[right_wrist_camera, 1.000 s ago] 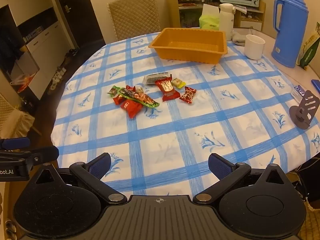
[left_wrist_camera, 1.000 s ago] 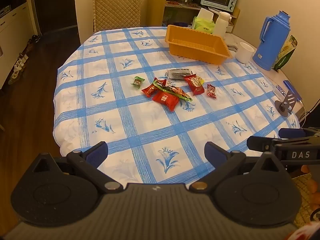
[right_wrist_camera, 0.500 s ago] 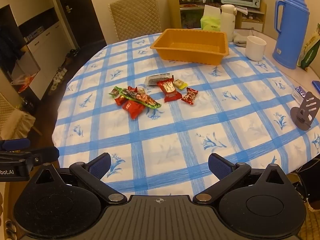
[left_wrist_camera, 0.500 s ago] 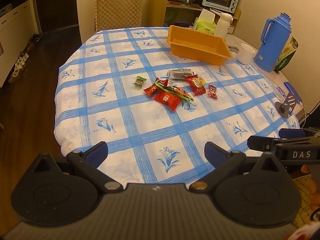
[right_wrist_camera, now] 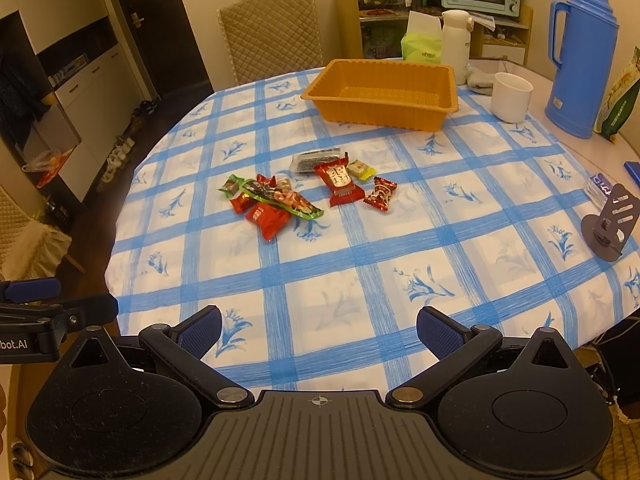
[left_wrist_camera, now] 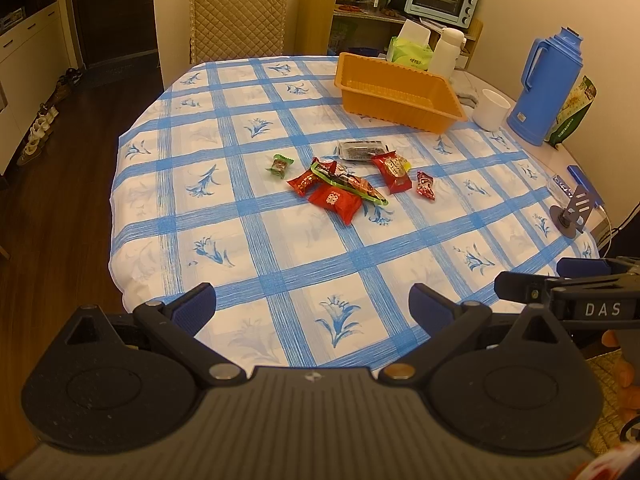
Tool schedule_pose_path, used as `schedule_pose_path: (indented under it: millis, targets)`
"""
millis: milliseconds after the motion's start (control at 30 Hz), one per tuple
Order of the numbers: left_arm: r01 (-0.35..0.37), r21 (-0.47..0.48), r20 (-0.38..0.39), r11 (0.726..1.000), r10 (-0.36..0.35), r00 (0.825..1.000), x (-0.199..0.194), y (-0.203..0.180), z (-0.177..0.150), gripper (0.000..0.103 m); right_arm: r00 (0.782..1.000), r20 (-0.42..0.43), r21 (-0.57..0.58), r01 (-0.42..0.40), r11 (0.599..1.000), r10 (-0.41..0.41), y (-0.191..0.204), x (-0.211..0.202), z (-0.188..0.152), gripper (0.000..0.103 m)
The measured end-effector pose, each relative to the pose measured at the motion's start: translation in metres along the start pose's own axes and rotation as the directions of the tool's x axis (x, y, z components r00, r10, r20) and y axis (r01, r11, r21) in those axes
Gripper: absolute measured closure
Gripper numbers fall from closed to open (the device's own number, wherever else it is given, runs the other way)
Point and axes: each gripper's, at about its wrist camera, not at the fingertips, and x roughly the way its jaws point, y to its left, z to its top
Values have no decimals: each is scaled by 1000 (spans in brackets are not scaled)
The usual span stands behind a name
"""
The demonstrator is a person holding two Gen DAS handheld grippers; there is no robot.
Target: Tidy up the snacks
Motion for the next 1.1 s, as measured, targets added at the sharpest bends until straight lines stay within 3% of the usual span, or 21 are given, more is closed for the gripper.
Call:
schedule_pose_path:
  millis: [1100]
  targets:
    - [4, 2, 5, 1000, -4, 1000, 1, 3, 0, 0, 1000, 5, 2, 1, 1000, -1, 2, -1, 1, 0]
